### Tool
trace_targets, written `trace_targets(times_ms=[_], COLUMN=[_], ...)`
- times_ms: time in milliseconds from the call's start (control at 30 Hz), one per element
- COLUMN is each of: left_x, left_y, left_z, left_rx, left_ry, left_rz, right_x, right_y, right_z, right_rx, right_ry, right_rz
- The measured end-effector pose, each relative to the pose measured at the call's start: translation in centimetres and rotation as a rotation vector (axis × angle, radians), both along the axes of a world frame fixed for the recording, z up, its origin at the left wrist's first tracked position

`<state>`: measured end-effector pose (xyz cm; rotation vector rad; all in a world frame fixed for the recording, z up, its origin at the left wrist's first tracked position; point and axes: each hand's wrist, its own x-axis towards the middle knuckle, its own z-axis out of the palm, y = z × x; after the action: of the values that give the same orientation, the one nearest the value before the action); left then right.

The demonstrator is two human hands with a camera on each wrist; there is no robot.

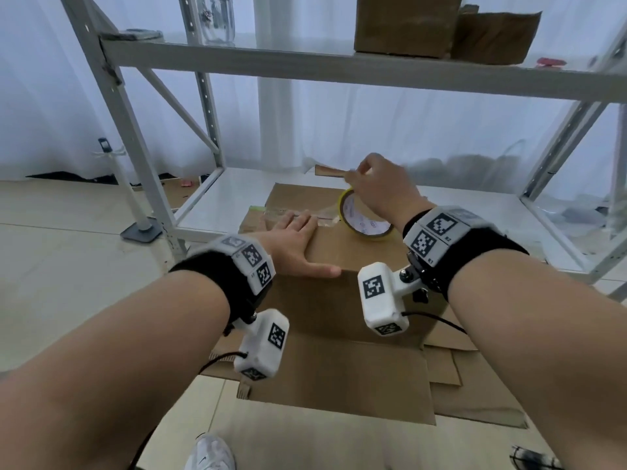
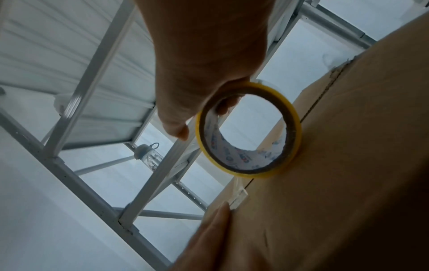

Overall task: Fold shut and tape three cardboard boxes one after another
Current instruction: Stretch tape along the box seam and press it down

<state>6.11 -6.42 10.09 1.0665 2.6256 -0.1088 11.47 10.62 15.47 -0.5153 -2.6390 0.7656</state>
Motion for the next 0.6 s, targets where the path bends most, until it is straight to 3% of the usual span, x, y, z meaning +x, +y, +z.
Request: trace_targets(times_ms=[200, 367, 467, 600], left_x=[-0.9, -1.3, -1.2, -1.0], left_y=[0.9, 1.4, 1.3, 1.7], left_z=[-0.5, -1.3, -1.4, -1.2], left_rx=[0.267, 0.179, 0.156, 0.13], left_ry=[0.075, 0.015, 0.016, 0.006], left_rz=[0.029, 0.021, 0.008, 0.008], right_x=[-0.8, -1.5, -0.1, 1.0], right_y=[0.6, 1.8, 3.6, 3.9], right_z=[-0.2, 0.6, 0.5, 0.0], right_rx=[0.235, 0.243, 0.43, 0.479], right_ry=[-0.095, -0.168, -0.246, -0.257], right_rz=[-0.05, -0.012, -0.021, -0.023])
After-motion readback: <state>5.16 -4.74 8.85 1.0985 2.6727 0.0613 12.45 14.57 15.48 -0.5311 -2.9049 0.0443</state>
